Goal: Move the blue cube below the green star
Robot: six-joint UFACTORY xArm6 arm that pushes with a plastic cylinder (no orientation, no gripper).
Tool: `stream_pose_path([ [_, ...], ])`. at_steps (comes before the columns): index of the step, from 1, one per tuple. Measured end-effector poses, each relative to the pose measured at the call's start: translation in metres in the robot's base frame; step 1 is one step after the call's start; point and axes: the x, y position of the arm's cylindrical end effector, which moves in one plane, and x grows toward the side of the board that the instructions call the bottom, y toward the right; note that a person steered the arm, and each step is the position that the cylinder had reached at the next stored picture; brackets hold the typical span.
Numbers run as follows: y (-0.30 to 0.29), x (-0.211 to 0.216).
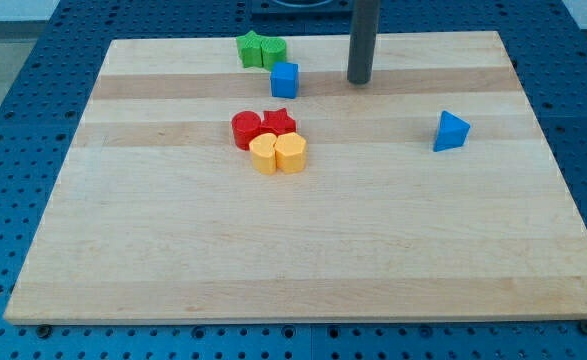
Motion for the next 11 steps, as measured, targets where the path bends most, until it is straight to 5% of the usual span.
stream_pose_path([
  [3, -0.013, 0.003],
  [6, -0.107, -0.013],
  [11, -0.119, 0.018],
])
